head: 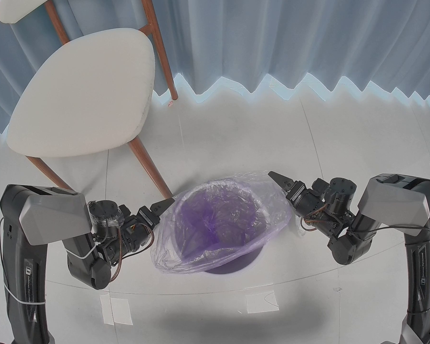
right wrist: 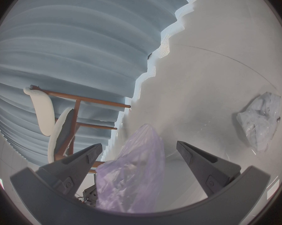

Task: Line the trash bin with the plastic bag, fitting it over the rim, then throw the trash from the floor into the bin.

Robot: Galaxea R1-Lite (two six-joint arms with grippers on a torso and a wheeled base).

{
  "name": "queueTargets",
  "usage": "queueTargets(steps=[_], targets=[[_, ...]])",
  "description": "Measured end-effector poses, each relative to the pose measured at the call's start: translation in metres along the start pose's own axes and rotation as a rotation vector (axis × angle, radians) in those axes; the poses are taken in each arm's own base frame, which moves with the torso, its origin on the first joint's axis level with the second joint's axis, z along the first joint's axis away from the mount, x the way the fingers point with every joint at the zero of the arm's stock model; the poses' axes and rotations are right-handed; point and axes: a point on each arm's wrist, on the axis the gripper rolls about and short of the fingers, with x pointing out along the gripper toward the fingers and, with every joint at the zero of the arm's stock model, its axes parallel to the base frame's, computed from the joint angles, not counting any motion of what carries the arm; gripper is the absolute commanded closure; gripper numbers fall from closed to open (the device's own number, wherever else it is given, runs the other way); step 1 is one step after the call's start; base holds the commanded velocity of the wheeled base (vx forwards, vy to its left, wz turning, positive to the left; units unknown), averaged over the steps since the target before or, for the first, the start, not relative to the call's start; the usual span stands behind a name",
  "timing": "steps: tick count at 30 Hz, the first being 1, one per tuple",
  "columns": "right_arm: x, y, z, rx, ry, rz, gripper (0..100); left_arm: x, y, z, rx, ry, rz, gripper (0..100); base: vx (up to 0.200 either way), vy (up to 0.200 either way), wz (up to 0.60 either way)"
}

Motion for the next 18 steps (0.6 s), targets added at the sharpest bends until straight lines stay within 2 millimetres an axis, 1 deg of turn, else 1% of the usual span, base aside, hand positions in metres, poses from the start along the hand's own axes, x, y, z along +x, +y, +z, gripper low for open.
queueTargets(steps=[4, 7, 10, 13, 18], targets=[[-0.01, 0.007, 0.007, 0.0, 0.024, 0.018, 0, -0.008, -0.007, 0.007, 0.008, -0.016, -0.005, 0, 0.0, 0.0, 0.0], [-0.017, 0.013, 0.016, -0.008, 0.026, 0.027, 0, -0.019, -0.016, 0.014, 0.013, -0.03, -0.015, 0, 0.0, 0.0, 0.0], [-0.024, 0.021, 0.026, -0.029, 0.019, 0.033, 0, -0.032, -0.028, 0.019, 0.023, -0.031, -0.036, 0, 0.0, 0.0, 0.0], [-0.03, 0.028, 0.032, -0.066, 0.023, 0.022, 0, -0.043, -0.039, 0.023, 0.034, -0.023, -0.064, 0, 0.0, 0.0, 0.0], [-0.047, 0.051, 0.039, -0.137, 0.042, 0.015, 0, -0.063, -0.062, 0.026, 0.059, -0.024, -0.118, 0, 0.0, 0.0, 0.0]])
